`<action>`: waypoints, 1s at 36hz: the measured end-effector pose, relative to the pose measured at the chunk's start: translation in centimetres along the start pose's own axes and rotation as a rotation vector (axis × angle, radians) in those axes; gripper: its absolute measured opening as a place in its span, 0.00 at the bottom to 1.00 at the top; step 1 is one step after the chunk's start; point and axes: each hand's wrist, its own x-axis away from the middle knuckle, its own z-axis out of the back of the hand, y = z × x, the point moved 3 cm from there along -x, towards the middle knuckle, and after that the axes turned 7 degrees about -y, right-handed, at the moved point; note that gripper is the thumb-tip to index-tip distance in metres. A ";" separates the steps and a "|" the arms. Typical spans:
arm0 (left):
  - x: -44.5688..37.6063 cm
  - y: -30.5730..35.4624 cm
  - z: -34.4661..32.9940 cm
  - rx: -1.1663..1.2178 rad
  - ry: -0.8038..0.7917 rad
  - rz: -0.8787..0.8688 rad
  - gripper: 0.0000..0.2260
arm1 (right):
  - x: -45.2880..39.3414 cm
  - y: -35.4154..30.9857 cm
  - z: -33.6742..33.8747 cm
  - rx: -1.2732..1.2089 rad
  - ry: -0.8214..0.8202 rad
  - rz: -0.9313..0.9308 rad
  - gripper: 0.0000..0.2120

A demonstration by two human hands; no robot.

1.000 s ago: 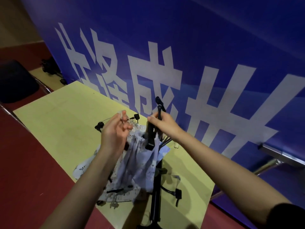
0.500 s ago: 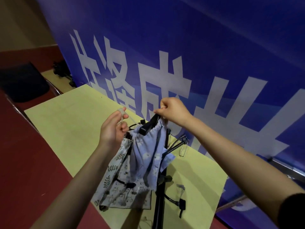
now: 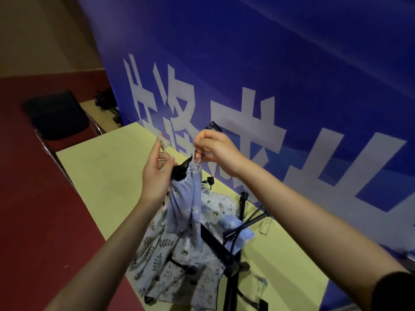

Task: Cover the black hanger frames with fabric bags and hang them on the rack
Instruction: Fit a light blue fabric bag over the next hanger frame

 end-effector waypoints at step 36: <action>-15.2 -21.7 -7.5 -0.560 -0.157 0.271 0.12 | -11.0 24.3 9.4 -0.167 0.362 -0.558 0.09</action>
